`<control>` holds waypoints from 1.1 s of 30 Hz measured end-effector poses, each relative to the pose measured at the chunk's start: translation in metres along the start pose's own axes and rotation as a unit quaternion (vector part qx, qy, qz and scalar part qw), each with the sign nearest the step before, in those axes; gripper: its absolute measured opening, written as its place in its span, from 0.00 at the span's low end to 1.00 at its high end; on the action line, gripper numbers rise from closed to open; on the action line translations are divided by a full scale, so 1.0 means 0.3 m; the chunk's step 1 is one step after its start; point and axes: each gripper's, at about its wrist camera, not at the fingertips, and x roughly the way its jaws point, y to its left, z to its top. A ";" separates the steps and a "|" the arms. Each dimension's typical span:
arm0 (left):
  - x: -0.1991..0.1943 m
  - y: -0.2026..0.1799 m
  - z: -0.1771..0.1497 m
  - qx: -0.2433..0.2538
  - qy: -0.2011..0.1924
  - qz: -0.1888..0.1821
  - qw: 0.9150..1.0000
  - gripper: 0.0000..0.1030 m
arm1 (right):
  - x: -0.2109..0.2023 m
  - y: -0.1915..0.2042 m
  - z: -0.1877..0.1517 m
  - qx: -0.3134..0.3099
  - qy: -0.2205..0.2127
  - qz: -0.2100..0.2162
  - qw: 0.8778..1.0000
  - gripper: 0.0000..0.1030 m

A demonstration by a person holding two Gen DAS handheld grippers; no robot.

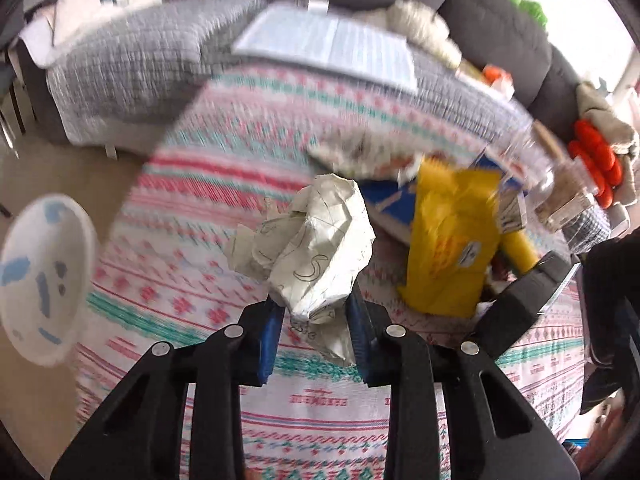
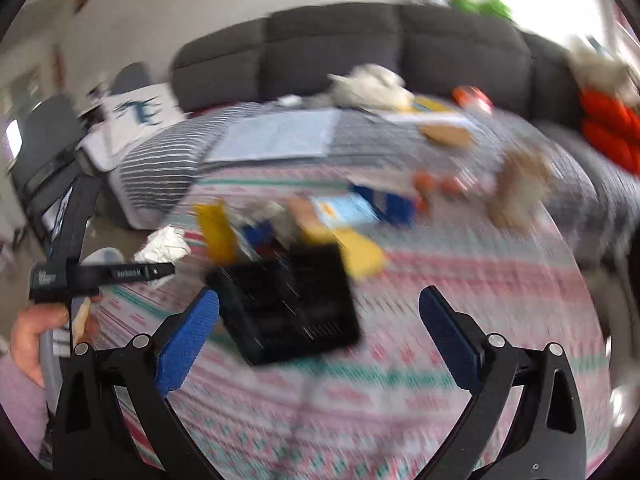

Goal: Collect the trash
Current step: 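Carry the tissue with the left tool to the white bin while the right tool grasps the yellow wrapper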

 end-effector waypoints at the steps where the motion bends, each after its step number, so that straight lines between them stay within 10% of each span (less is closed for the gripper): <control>1: -0.031 0.009 0.005 0.004 -0.014 -0.002 1.000 0.30 | 0.031 0.038 0.053 -0.024 0.005 0.014 1.000 0.93; 10: -0.146 0.096 0.046 -0.010 -0.056 -0.020 0.998 0.30 | 0.317 0.225 0.199 -0.173 0.128 0.051 0.975 0.85; 17: -0.211 0.155 0.074 -0.024 -0.078 -0.024 0.996 0.30 | 0.435 0.291 0.182 -0.186 0.191 0.073 0.961 0.55; 20: -0.217 0.172 0.079 -0.030 -0.081 -0.024 0.996 0.30 | 0.475 0.300 0.176 -0.177 0.211 0.077 0.958 0.24; 33: -0.230 0.196 0.074 -0.042 -0.089 -0.020 0.995 0.30 | 0.419 0.300 0.165 -0.131 0.171 0.059 0.975 0.05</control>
